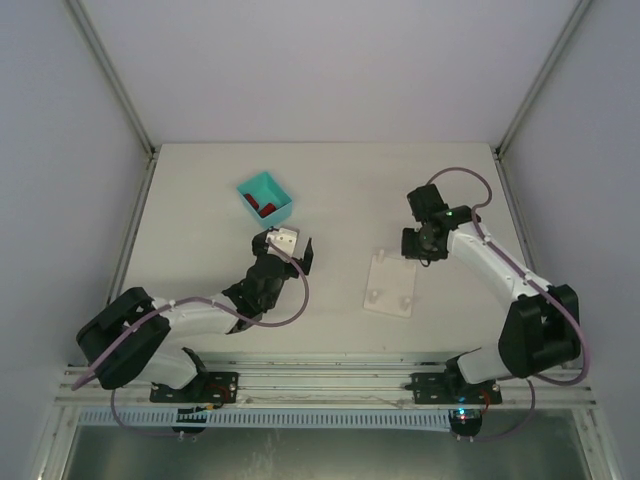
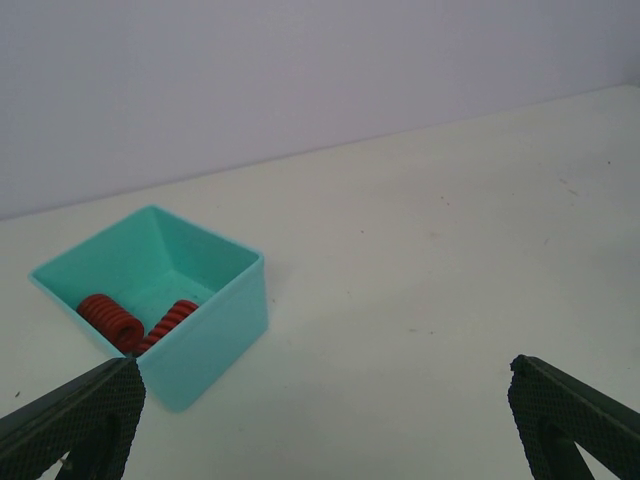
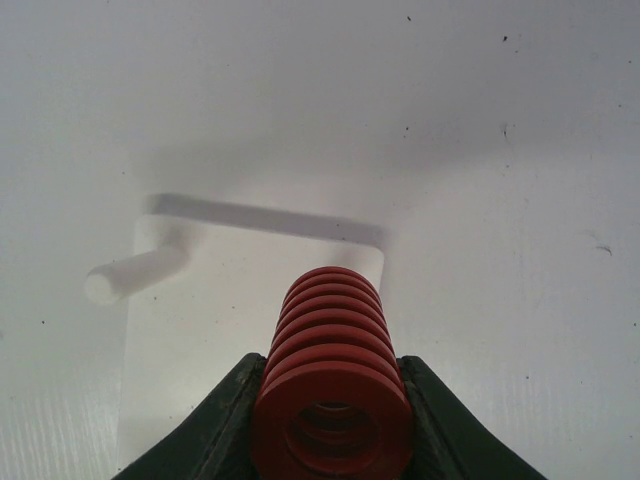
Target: Install the large spring
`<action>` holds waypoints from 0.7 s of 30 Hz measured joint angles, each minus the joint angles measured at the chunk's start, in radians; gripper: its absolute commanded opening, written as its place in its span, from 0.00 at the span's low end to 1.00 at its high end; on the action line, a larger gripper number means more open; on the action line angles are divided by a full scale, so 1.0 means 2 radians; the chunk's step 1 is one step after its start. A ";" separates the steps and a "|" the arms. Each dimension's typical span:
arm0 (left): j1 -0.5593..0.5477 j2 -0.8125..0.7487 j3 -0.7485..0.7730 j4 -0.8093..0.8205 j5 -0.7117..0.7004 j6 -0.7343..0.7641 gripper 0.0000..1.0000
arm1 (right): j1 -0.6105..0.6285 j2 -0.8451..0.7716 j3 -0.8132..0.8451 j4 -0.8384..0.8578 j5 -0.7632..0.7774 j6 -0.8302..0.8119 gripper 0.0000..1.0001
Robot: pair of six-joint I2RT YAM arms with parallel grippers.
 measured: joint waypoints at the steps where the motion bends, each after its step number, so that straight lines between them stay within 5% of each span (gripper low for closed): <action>1: 0.000 0.000 0.000 0.000 0.000 0.000 0.99 | -0.001 0.002 0.001 0.000 -0.001 0.000 0.00; 21: 0.000 0.000 0.001 0.000 0.002 0.001 0.99 | -0.007 0.037 0.008 -0.012 -0.014 -0.002 0.03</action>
